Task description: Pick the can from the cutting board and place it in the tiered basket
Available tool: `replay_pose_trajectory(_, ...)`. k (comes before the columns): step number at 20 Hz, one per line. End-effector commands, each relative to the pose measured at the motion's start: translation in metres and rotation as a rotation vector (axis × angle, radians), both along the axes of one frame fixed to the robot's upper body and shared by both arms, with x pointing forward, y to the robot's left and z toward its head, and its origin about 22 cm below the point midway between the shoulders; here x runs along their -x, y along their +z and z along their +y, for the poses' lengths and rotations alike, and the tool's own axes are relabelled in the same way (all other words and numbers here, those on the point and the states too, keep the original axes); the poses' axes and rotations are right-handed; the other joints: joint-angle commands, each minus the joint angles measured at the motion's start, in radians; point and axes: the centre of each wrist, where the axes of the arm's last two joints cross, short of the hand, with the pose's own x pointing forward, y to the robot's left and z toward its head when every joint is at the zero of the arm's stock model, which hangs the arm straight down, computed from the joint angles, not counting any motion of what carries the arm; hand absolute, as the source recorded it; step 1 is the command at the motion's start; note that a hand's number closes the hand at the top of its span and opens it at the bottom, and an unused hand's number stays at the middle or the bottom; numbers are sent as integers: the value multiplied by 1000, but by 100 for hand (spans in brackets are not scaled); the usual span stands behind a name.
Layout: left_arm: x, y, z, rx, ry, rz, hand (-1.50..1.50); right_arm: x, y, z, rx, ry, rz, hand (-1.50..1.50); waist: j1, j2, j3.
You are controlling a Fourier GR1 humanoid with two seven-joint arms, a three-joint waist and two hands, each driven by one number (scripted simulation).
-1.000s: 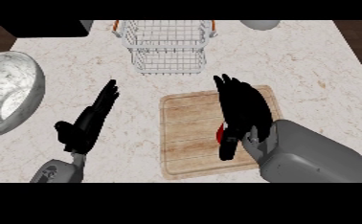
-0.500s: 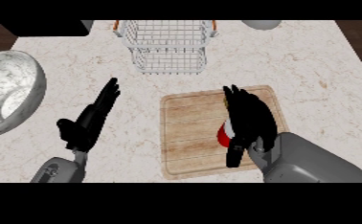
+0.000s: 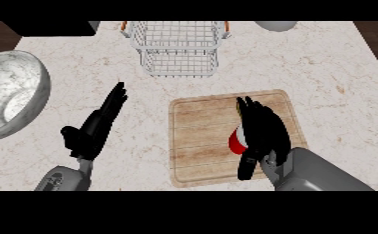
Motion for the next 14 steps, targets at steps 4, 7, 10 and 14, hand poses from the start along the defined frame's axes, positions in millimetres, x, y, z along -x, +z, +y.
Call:
replay_pose_trajectory(4,-5,12,-4,-14,-10,-11,0,6,-5,17,-65,-90,-84,150,4,2,1)
replay_pose_trajectory(7,-1,-1,9,-8,-5,-7,0,10,2,10,-42,-74,-127,150,2,2,1)
replay_pose_trajectory(10,-5,-2,-12,-7,-22,-10,0,-8,1,22,-41,-54,-146,150,6,3,1)
replay_pose_trajectory(14,-7,3,-2,-4,-23,10,0,13,-19,31,-46,-36,-159,150,4,3,1)
